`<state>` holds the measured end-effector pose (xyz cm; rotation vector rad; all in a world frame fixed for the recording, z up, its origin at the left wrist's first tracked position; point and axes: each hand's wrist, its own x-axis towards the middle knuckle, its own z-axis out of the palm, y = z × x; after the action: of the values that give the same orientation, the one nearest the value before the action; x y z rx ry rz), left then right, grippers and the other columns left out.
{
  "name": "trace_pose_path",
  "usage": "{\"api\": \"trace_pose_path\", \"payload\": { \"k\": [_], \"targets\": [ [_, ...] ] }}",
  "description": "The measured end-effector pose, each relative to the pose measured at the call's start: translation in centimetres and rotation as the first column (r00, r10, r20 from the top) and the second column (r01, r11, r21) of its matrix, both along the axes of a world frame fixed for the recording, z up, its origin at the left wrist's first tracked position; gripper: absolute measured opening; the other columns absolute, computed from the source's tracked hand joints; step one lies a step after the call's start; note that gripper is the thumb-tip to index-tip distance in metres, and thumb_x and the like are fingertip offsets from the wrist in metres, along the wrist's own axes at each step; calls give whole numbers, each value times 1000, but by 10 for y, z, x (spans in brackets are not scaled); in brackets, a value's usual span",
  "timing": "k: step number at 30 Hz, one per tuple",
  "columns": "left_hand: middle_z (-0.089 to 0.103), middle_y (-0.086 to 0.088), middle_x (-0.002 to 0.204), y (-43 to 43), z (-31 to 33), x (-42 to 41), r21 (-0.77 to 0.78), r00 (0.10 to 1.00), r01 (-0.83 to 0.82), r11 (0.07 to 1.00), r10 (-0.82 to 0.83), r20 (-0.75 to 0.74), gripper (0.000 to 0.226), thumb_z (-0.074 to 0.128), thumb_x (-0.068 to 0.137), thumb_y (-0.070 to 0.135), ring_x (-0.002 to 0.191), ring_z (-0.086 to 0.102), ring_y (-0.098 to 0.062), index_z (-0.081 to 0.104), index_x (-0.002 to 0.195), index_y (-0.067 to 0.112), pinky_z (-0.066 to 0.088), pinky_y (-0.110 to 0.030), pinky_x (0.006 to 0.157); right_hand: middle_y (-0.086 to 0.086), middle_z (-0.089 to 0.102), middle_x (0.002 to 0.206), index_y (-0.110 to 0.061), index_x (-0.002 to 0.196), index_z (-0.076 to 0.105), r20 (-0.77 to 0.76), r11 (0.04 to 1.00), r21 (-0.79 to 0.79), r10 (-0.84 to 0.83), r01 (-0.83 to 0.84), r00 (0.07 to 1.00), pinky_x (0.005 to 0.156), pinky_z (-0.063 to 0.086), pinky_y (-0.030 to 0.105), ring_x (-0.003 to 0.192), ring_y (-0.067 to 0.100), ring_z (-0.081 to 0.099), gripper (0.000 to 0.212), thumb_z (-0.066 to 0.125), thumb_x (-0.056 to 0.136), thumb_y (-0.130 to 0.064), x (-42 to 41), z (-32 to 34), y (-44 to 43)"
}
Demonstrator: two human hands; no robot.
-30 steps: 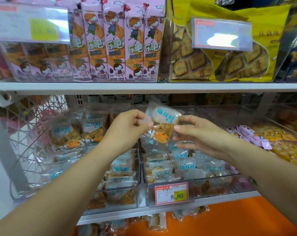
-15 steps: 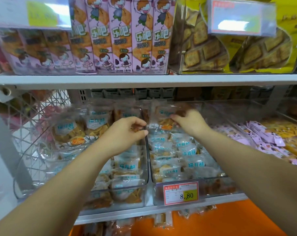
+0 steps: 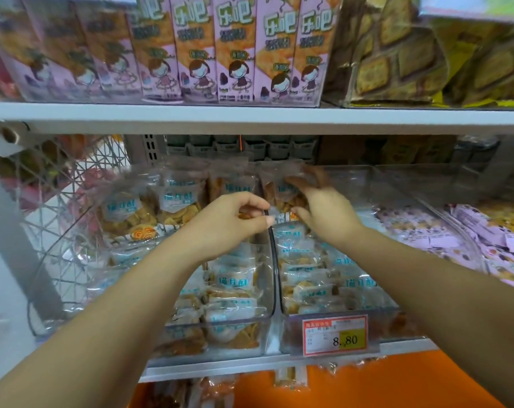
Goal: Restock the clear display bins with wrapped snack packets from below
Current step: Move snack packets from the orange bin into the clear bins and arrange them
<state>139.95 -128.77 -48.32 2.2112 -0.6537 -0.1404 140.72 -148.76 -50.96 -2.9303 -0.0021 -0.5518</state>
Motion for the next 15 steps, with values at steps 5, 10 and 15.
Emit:
{"api": "trace_pose_path", "payload": {
  "k": [5,10,15],
  "targets": [
    [58,13,111,-4,0,-9,33,997,-51,998,49,56,31,58,92,36,95,55,-2,56,121,27,39,-11,73,0,12,155,-40,141,31,17,1000,-10,-7,7,1000,85,52,40,118,30,53,61,62,88,-37,-10,3,3],
    [54,7,115,-13,-8,-33,-81,938,-210,974,224,264,21,57,93,23,92,58,-7,59,114,27,49,-29,83,0,29,146,-36,139,40,100,998,24,58,-61,993,81,45,33,117,24,50,49,56,93,-36,-63,17,-1],
    [57,17,98,-23,-21,-82,-309,871,-203,929,316,377,20,55,92,14,84,56,2,58,96,33,45,-14,70,-8,61,102,-21,114,65,210,959,100,239,-264,948,69,47,30,75,9,53,23,59,91,-24,-131,14,2]
  ]
}}
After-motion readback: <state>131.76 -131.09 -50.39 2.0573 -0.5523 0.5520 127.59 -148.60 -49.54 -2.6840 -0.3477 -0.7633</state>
